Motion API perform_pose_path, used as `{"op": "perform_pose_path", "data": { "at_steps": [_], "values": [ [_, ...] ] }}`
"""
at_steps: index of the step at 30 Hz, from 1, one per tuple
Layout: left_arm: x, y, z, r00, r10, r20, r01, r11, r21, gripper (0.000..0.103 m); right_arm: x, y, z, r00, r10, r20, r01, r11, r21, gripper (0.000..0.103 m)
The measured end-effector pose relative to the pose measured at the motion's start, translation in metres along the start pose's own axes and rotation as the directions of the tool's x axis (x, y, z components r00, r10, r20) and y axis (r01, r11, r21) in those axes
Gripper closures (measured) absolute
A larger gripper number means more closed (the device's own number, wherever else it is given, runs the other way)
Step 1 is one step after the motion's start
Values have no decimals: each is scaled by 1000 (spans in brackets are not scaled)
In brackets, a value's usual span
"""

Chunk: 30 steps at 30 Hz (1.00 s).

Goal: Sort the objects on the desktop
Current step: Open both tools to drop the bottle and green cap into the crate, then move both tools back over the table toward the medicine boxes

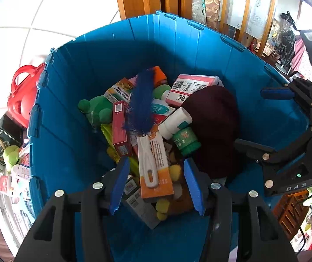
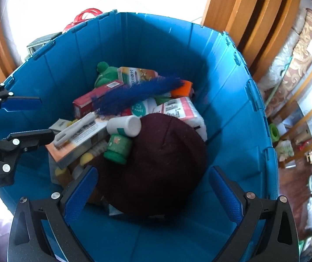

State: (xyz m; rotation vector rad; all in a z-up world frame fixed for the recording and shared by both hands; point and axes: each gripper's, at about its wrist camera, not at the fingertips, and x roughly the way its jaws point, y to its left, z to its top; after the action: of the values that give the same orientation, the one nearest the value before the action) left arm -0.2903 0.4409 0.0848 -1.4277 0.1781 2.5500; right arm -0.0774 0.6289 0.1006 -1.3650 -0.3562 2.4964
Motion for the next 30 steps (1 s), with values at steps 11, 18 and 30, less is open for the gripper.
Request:
{"op": "perform_pose_path", "data": {
  "at_steps": [11, 18, 30],
  "values": [
    [-62, 59, -34, 986, 46, 160, -37, 997, -64, 52, -40, 47, 16, 995, -9, 96, 7, 1000, 15, 0],
    [-107, 156, -88, 960, 142, 243, -98, 978, -186, 48, -67, 122, 47, 980, 18, 198, -21, 1000, 11, 0],
    [-115, 347, -216, 898, 405, 171, -306, 855, -419, 35, -55, 286, 112, 944, 146, 295, -159, 987, 20, 0]
  ]
}}
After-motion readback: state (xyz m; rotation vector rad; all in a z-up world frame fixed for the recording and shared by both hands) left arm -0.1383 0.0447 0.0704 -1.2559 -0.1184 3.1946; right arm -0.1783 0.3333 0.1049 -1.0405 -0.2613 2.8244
